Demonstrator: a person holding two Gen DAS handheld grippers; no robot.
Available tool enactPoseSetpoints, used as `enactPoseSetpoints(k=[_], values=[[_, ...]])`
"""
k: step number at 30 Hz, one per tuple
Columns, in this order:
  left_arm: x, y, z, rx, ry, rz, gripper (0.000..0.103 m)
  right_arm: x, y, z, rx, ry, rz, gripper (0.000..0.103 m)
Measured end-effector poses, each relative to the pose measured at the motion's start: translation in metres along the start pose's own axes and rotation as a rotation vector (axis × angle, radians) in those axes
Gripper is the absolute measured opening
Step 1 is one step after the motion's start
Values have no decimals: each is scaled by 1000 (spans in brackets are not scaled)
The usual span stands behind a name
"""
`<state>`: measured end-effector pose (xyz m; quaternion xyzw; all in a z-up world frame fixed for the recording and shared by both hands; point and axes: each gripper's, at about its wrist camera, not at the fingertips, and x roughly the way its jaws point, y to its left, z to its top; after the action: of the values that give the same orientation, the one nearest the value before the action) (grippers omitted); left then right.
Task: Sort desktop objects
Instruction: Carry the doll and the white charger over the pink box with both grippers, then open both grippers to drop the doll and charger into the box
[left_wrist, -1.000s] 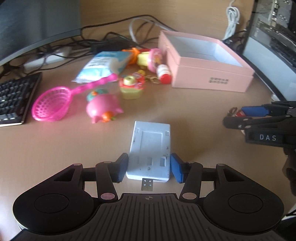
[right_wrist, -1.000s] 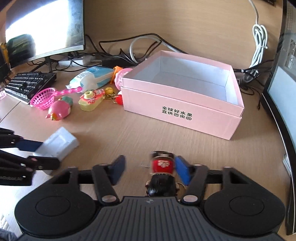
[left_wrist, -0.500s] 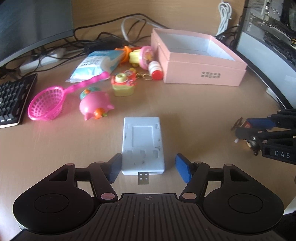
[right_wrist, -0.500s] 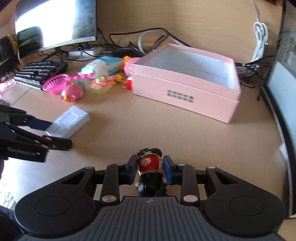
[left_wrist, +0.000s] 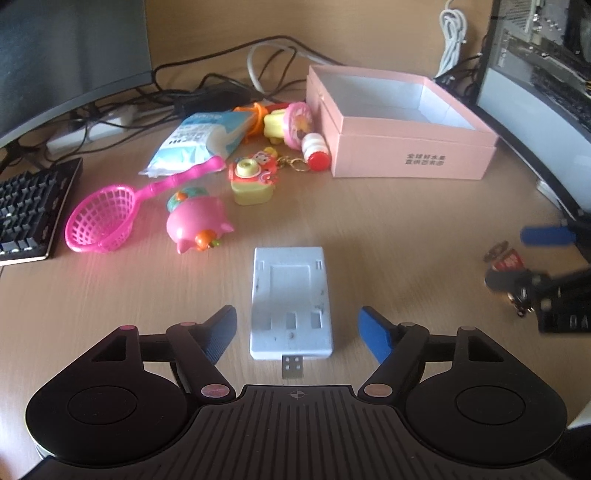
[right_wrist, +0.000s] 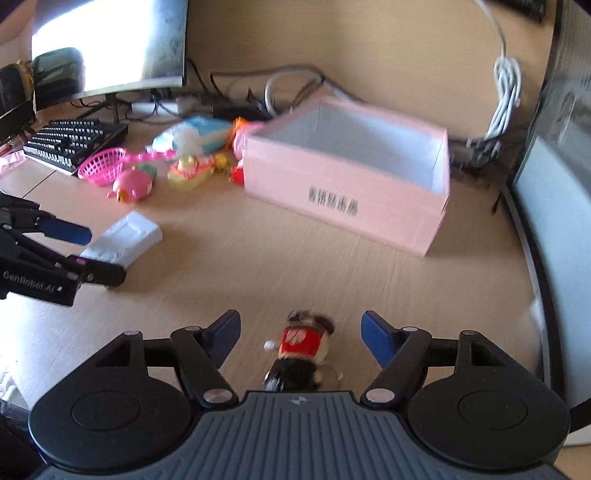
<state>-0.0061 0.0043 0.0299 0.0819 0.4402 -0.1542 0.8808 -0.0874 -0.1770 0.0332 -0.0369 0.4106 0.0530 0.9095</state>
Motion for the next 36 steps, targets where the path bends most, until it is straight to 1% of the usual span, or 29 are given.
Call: enactPoseSetpoints(k=[1,2,3,4,5,6,8,11,14,17,19,22,24,26,28,30,32,36], values=[[4,-2,3,-4,13,17,74,3,0,-1,6,21,3,66],[7,-2,5,-9,23,24,69,5,1,-4,6,37,6,57],[10,-2,7,-15,33,27,67,6,2,-5,3,49,11,50],[13,-2,8,-22,45,29,63,6,2,-6,2,60,18,46],[15,-3,9,-28,53,31,58,4,3,-8,1,66,22,36],[15,-3,9,-27,54,31,54,4,3,-8,-2,72,21,32],[13,-5,8,-11,51,17,53,2,3,-10,0,74,20,29],[9,-9,3,24,49,7,53,-3,0,-11,17,79,30,29],[-4,-12,-3,71,22,-17,53,-11,-4,-10,33,73,44,28],[-22,-12,-1,93,-14,-45,53,-25,-10,-4,65,43,56,28],[-36,-12,8,93,-43,-69,53,-41,-17,7,106,10,72,28],[-59,-15,34,100,-139,-108,53,-71,-28,35,137,-89,76,28],[-71,-20,60,102,-216,-121,53,-87,-35,58,145,-164,72,28],[-75,-26,87,103,-282,-139,53,-100,-42,82,149,-235,60,28],[-71,-34,112,103,-327,-137,53,-106,-50,106,161,-300,53,28],[-62,-44,132,106,-354,-133,53,-104,-57,126,177,-345,41,29],[-47,-53,151,108,-356,-134,53,-95,-63,142,193,-371,23,29],[-12,-67,177,128,-331,-146,53,-61,-80,164,254,-368,10,29]])
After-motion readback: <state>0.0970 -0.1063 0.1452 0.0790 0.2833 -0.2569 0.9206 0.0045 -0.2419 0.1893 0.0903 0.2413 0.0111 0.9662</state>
